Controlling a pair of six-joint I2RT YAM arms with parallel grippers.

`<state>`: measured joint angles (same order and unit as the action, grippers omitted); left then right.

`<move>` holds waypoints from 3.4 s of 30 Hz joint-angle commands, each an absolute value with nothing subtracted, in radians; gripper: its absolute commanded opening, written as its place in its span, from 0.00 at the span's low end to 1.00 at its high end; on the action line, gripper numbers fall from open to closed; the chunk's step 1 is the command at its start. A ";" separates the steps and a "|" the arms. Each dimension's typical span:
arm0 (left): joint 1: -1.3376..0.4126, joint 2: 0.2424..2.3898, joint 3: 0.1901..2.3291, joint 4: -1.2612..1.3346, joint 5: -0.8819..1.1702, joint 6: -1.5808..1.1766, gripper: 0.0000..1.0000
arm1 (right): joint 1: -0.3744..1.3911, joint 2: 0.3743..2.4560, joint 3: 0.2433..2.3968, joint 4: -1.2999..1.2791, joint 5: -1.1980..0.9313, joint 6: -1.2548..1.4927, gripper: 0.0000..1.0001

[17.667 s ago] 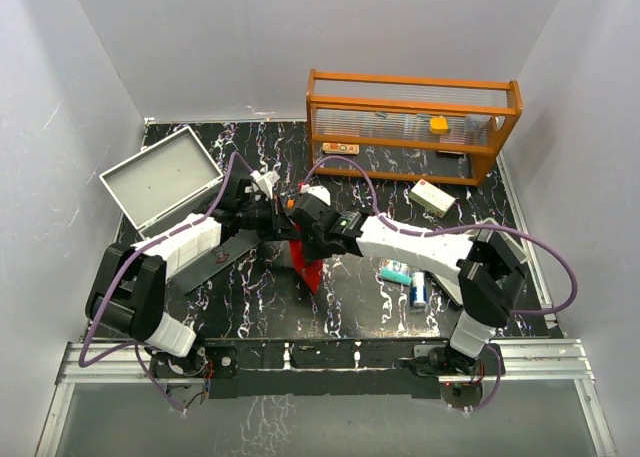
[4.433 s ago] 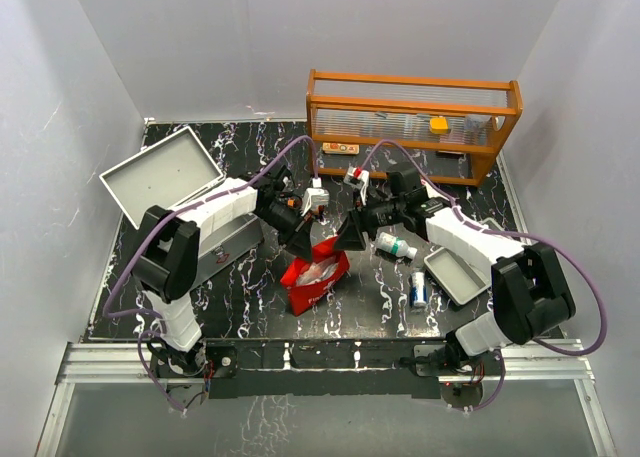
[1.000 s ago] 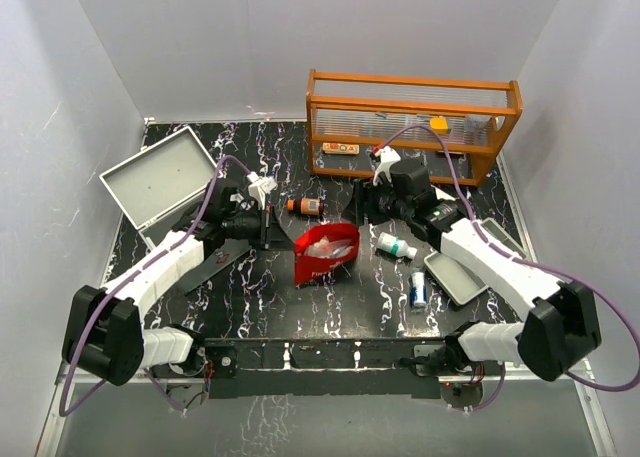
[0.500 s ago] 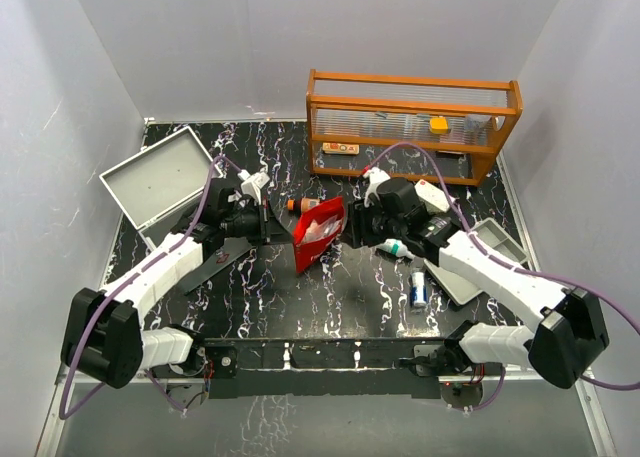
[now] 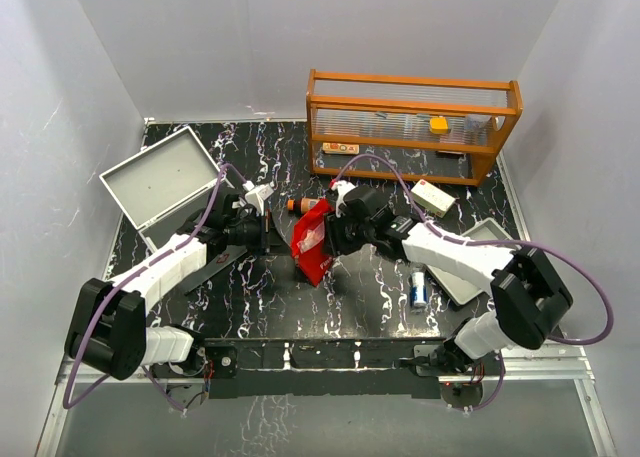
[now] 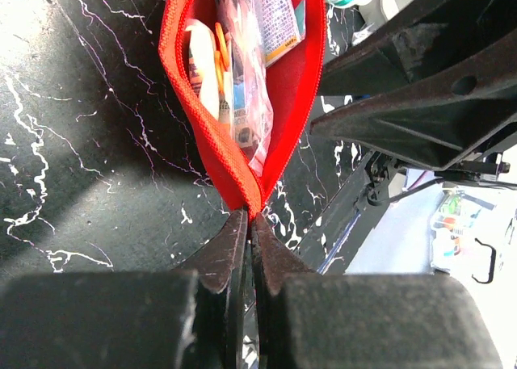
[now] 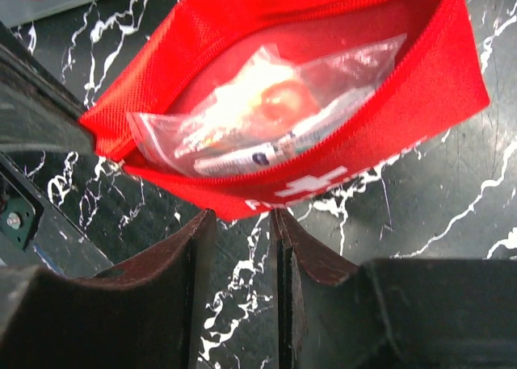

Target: Organize the medicine kit

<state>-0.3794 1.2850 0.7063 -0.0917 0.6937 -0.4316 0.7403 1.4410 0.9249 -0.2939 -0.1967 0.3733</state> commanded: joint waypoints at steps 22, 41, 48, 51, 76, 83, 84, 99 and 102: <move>-0.376 1.209 0.677 0.022 0.855 -0.391 0.00 | 0.745 1.642 1.098 -0.097 -0.217 0.421 0.17; -0.376 1.232 0.675 -0.055 0.737 -0.429 0.00 | 0.753 1.419 1.071 -0.237 -0.163 0.397 0.24; -0.376 1.227 0.662 -0.026 0.748 -0.462 0.00 | 0.876 1.369 1.017 -0.297 -0.134 0.326 0.32; -0.376 1.225 0.659 -0.009 0.789 -0.466 0.00 | 0.928 1.354 0.970 -0.272 -0.130 0.305 0.41; -0.376 1.223 0.672 -0.029 0.841 -0.437 0.00 | 0.950 1.492 0.858 0.081 -0.080 0.564 0.38; -0.376 1.226 0.685 -0.043 0.840 -0.423 0.00 | 0.950 1.505 0.855 0.085 -0.063 0.575 0.26; -0.376 1.226 0.688 -0.048 0.838 -0.420 0.00 | 0.951 1.509 0.857 0.082 -0.064 0.574 0.24; -0.377 1.254 0.720 -0.049 0.834 -0.401 0.00 | 0.949 1.460 0.834 0.012 -0.060 0.520 0.10; -0.375 1.259 0.726 -0.054 0.834 -0.397 0.00 | 0.949 1.461 0.832 0.019 -0.072 0.509 0.08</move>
